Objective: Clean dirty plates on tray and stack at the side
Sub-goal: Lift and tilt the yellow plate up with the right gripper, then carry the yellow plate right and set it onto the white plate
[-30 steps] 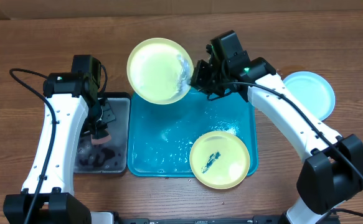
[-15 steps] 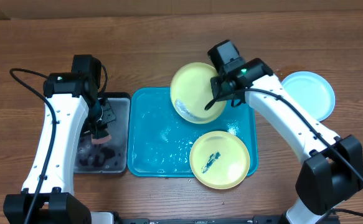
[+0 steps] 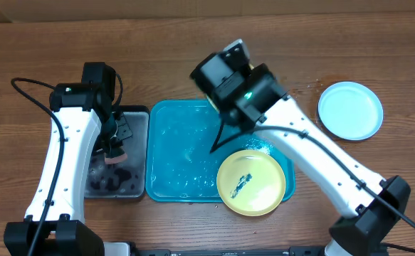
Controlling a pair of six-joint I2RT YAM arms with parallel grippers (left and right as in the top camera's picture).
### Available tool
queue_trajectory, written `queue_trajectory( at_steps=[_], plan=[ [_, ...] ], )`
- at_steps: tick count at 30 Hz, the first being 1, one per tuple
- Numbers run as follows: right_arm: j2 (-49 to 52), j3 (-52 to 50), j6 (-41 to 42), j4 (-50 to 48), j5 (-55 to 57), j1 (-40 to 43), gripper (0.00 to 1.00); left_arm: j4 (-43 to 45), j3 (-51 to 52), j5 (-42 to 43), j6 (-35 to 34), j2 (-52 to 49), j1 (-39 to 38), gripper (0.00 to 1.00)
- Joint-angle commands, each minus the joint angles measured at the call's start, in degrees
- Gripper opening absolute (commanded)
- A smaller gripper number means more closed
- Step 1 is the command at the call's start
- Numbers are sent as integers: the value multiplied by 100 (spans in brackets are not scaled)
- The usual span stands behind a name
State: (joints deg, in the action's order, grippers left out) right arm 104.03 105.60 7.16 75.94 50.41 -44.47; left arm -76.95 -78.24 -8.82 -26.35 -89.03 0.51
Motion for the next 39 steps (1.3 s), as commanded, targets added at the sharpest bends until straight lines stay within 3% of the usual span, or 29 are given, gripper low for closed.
queue_trajectory(
  at_steps=[1,12,39],
  plan=[
    [-181,131,26,138,1069,-243,4,35,24,-15,111,28,31,4],
    [-181,131,-170,688,3082,-1095,4,50,24,-15,155,28,31,4],
    [-181,131,-271,667,3101,-1344,4,50,24,-17,155,28,31,4]
  ],
)
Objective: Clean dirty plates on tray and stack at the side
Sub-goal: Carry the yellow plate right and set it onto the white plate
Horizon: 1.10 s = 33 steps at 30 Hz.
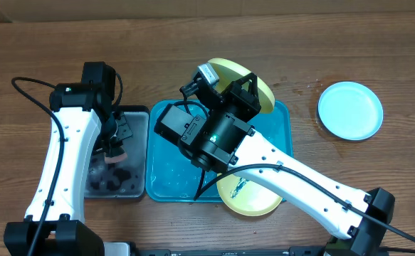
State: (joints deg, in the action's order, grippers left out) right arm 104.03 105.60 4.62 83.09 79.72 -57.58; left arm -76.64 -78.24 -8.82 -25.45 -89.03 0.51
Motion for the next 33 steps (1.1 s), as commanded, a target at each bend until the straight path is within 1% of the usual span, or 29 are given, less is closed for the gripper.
queue_trajectory(
  at_steps=[1,2,3,4,5,6,7,8,9,10,12,13,14,15,16,17,18,19,21,22,23,24,26,30,33],
  plan=[
    [-181,131,-4,-85,142,-33,4,20,24,-17,68,28,31,4],
    [-181,131,4,-164,-9,-33,4,20,24,-15,66,28,33,4],
    [-181,131,-26,-356,-433,-28,4,22,24,-15,66,28,31,4],
    [-177,127,-238,-634,-1202,85,4,24,24,-15,66,28,31,4],
    [-162,122,-428,-730,-1700,186,4,24,24,-15,66,28,31,4],
    [-140,122,-461,-697,-1897,297,4,22,24,-15,66,28,31,4],
    [-138,122,-326,-538,-1703,337,4,20,24,-15,66,28,31,4],
    [-142,127,26,-339,-1314,332,4,15,24,-15,68,28,31,4],
    [-175,131,184,-280,-1231,299,4,9,24,-15,70,28,31,4],
    [-225,131,190,-330,-1412,254,4,7,24,-15,87,28,31,4],
    [-245,129,-205,-713,-2153,297,4,28,24,-13,85,28,31,4],
    [-216,129,-341,-763,-2286,354,4,37,24,-11,85,28,31,4],
    [-201,129,-310,-640,-2188,389,4,37,24,-7,85,28,31,4],
    [-203,131,-96,-446,-2052,387,4,20,24,11,87,28,31,4],
    [-262,131,133,-363,-2173,334,4,-2,24,26,90,28,31,4],
    [-286,131,129,-437,-2439,313,4,-11,24,37,111,28,31,4],
    [-299,129,-116,-688,-2994,334,4,-7,24,37,111,28,31,4],
    [-289,129,-302,-789,-3217,404,4,13,24,42,109,28,31,4],
    [-229,129,-15,-636,-3097,474,4,33,24,85,109,28,31,4],
    [-221,129,304,-597,-3311,476,4,17,24,98,109,28,31,4],
    [-221,129,636,-625,-4291,535,4,-15,24,94,120,28,31,4],
    [-221,129,695,-632,-4913,610,4,-17,24,94,129,28,31,4],
    [-166,31,1191,-721,-6098,896,4,0,24,96,129,28,31,4],
    [-125,-509,2127,-1215,-6688,1467,4,0,24,96,129,28,31,4],
    [-122,-1115,2396,-1847,-7495,2098,4,-4,24,96,129,28,31,4]
  ],
)
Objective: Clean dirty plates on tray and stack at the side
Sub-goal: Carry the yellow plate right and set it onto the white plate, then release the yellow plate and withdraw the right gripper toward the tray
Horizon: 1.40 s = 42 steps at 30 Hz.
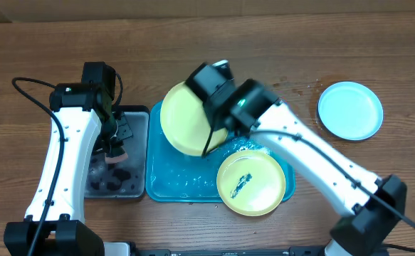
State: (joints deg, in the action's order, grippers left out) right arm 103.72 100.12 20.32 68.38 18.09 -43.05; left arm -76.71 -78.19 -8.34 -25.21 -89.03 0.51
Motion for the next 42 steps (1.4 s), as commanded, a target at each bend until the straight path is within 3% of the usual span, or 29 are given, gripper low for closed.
queue_trajectory(
  at_steps=[1,10,23,28,42],
  plan=[
    [-92,-741,896,-544,-1521,887,4,2,20,48,105,28,31,4],
    [-94,-1351,1290,-1137,-2577,3421,4,-35,20,48,105,28,31,4],
    [-70,-1574,1224,-787,-2761,7136,4,61,20,48,105,28,31,4],
    [-70,-1829,796,-887,-2804,7556,4,116,20,48,103,28,31,4],
    [-68,-2863,951,-1687,-2763,7517,4,173,20,94,103,28,31,4]
  ],
)
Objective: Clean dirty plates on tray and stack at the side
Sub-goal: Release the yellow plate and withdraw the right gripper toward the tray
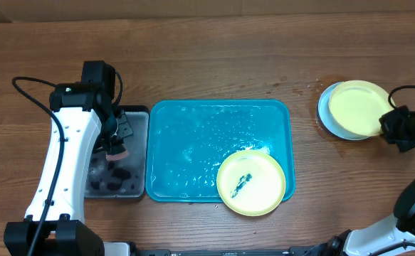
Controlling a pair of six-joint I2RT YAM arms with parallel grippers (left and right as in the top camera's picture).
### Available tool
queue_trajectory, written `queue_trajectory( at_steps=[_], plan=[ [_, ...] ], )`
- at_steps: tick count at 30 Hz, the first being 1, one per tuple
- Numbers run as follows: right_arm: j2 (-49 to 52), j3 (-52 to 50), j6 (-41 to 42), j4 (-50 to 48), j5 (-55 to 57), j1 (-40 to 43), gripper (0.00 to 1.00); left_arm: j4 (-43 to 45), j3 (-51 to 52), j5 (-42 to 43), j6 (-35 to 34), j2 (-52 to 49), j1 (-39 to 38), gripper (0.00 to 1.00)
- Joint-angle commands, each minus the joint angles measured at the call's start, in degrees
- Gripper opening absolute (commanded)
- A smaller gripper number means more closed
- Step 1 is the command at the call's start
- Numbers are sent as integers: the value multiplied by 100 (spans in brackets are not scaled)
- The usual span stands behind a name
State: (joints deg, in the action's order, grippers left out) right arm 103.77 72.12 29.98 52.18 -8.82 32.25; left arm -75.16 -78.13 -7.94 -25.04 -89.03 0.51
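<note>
A clean yellow plate [355, 107] lies over the pale blue plate [324, 107] at the table's right side. My right gripper [391, 125] is at its right rim, shut on it. A second yellow plate [252, 182], with a dark smear on it, rests on the front right corner of the wet teal tray [193, 149]. My left gripper [115, 146] points down into the grey bin [137, 117] left of the tray, shut on a pinkish sponge [117, 152].
Dark bits lie in the bottom of the grey bin. A black cable [29, 84] loops left of the left arm. Water drops mark the wood [307, 87] between the tray and the stacked plates.
My right arm has moved from over the tray's back left to the far right, taking the yellow plate onto the pale blue plate. The left arm has not moved.
At first the right arm stood over the tray with the smeared plate in front. Then it held a yellow plate on edge at the tray's back, then flat over the tray's back left. Now that plate lies on the blue plate at the right. The left gripper stayed in the bin.
</note>
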Motion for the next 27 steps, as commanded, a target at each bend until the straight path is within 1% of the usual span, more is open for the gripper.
queue_trajectory(
  at_steps=[1,2,3,4,5,8,9,10,12,15,16,21,23,26,27],
  plan=[
    [-72,-63,-219,-72,-92,-46,23,22,13,55,85,28,31,4],
    [-72,-63,-308,-76,-129,-70,36,24,13,52,85,28,31,4],
    [-72,-63,-378,-90,-190,-96,39,24,13,55,85,28,31,4],
    [-72,-63,-468,-107,-271,-129,35,24,13,55,85,28,31,4],
    [-72,-61,-516,-146,-365,-170,29,26,13,55,85,28,31,4],
    [-72,-46,-518,-225,-487,-315,28,22,13,55,87,28,31,4],
    [-72,-37,-516,-236,-507,-367,29,20,13,55,87,28,31,4],
    [-72,-37,-525,-262,-551,-428,36,20,13,55,87,28,31,4],
    [-72,-17,-667,-330,-702,-564,43,20,13,55,87,28,31,4],
    [-79,107,-793,-247,-782,-798,47,20,13,55,87,28,31,4],
    [-83,179,-809,-175,-782,-866,47,20,13,55,87,28,31,4],
    [-249,894,-1346,522,-782,-1325,48,22,13,52,87,28,31,4],
    [-413,1305,-1506,1029,-780,-1563,49,22,13,55,87,28,31,4],
    [-643,1707,-1497,1773,-780,-1910,49,20,13,55,87,28,31,4],
    [-802,1744,-1377,2100,-769,-2133,49,22,13,55,87,28,24,4]
  ],
)
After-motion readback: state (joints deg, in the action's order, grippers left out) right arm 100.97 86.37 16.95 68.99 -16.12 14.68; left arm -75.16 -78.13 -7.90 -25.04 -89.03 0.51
